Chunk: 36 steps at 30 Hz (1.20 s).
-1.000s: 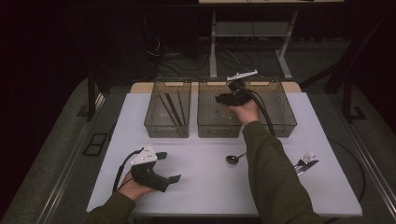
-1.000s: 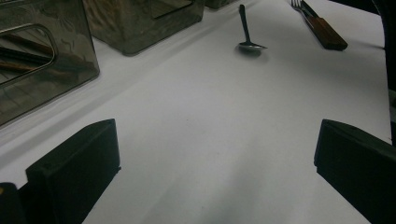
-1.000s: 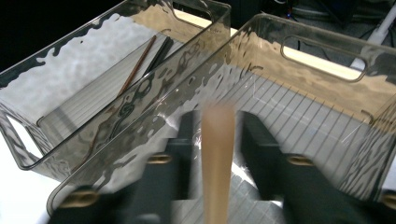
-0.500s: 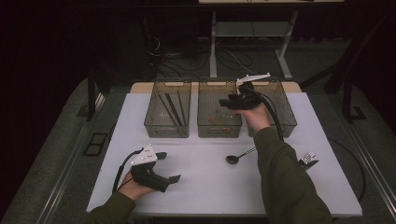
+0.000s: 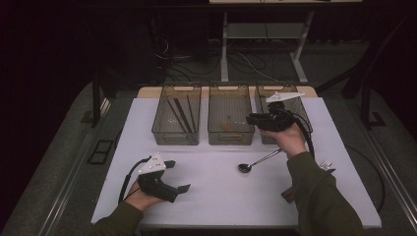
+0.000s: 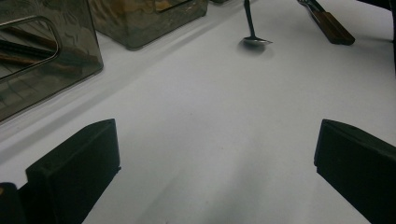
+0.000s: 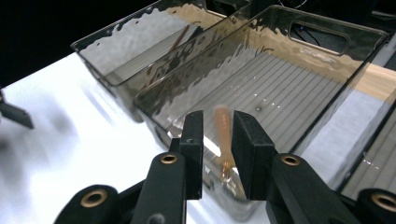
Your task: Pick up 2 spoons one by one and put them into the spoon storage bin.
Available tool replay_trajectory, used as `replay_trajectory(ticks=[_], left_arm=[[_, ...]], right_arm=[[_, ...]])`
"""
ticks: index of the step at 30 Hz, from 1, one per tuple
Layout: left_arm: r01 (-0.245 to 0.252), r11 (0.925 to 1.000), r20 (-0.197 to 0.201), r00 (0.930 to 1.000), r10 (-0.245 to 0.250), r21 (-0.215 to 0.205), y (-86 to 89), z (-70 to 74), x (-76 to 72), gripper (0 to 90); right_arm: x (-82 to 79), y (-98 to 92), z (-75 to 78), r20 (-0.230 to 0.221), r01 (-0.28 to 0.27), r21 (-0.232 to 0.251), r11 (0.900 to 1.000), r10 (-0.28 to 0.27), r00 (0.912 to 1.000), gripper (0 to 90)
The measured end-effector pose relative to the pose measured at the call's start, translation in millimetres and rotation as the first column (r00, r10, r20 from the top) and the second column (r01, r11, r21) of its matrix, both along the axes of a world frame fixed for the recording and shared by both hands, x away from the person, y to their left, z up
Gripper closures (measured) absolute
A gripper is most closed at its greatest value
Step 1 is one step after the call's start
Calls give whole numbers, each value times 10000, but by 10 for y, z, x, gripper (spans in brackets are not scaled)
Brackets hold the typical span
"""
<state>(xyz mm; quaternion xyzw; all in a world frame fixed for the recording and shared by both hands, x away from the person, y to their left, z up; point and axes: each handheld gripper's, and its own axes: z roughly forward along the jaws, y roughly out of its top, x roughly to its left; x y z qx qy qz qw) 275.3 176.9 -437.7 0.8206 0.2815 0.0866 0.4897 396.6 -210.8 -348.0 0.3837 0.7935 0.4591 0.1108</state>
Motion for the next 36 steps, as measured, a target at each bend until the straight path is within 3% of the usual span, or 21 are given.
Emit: replay_trajectory(ticks=[13, 18, 29, 36], left_arm=[[16, 10000, -29, 10000, -15, 82, 5, -4, 2, 0], [22, 10000, 9, 10000, -22, 90, 8, -11, 8, 0], [101, 9996, 78, 9999, -103, 260, -1, -17, 9, 0], [136, 9996, 117, 9998, -140, 266, -5, -12, 3, 0]], right_arm=[[-290, -211, -224, -79, -475, -365, 9982, 473, 9989, 891], [-357, -272, -324, -204, -570, -603, 9966, 559, 9982, 894], [-380, -420, -495, -512, -332, -1024, 9942, 281, 9983, 894], [-340, -470, -663, -992, -112, -1487, 9888, -37, 9951, 894]])
